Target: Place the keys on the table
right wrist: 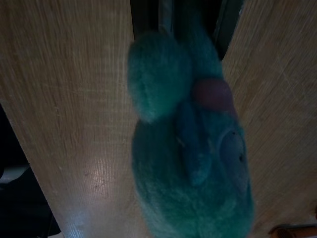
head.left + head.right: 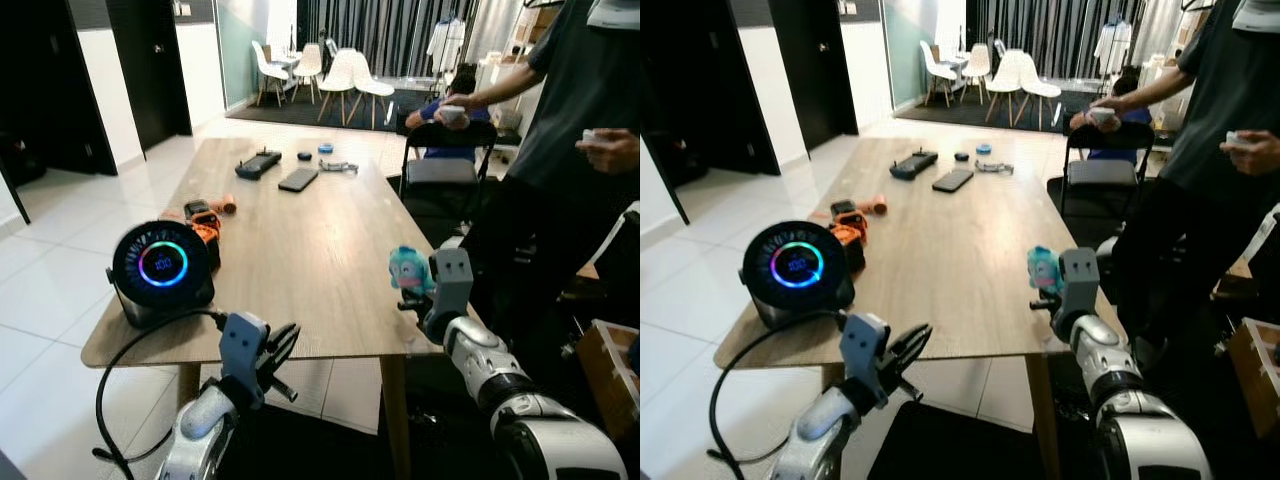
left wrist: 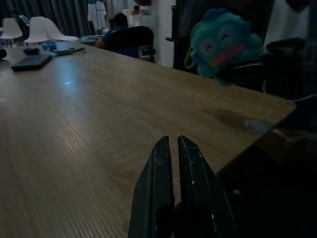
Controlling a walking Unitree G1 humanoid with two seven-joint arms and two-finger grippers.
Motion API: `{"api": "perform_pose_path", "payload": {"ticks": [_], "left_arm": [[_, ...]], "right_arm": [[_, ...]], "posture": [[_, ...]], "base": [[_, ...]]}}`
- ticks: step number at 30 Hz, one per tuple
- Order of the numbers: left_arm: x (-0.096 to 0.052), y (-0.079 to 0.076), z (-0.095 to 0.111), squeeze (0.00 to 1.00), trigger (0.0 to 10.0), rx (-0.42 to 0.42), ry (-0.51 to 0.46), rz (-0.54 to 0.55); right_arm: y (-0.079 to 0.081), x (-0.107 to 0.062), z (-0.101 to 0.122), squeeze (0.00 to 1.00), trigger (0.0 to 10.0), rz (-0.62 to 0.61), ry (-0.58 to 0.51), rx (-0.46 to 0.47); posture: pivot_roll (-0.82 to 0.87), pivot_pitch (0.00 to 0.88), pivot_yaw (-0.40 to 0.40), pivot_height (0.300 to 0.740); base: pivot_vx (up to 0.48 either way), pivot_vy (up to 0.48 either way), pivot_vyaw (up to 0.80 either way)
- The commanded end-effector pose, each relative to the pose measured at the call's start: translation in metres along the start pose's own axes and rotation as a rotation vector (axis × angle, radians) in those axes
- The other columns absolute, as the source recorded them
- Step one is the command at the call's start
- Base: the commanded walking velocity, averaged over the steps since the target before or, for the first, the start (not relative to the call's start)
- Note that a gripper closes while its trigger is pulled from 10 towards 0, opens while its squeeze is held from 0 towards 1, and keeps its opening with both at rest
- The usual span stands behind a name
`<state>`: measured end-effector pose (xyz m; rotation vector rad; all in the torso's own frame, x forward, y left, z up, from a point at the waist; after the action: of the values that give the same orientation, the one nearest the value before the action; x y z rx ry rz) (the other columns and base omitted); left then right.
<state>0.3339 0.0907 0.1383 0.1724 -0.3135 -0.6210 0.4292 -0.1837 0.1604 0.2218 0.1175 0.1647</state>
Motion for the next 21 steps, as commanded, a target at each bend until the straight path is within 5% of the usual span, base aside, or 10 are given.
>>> {"api": "perform_pose_path", "payload": {"ticks": [1,21], "left_arm": [[0.001,-0.004,0.004,0.0,10.0,-0.004,-0.009,-0.011],[0.006,-0.007,0.021,0.0,10.0,0.011,-0.049,0.003]], "right_arm": [[0.001,0.001,0.001,0.0,10.0,-0.004,0.001,0.008],[0.036,0.013,0.014,0.0,10.0,0.108,-0.003,0.03]], "posture": [[0.06,0.163,-0.039,0.74],[0.07,0.187,-0.064,0.74]], "base": [[0.0,0.0,0.0],[0.0,0.0,0.0]]}}
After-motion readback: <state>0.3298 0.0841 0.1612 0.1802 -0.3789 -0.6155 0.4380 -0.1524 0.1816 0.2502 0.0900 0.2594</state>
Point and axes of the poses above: a point about 5 cm out from each wrist's last joint towards the gripper, its own x axis pointing out of the wrist towards the gripper, its own z axis along the axis of the wrist's last joint, y = z × x, the point moved 3 cm from there along x, pointing out of the wrist towards the gripper, and after that the axes turned 8 degrees about x, right-handed, at the moved point
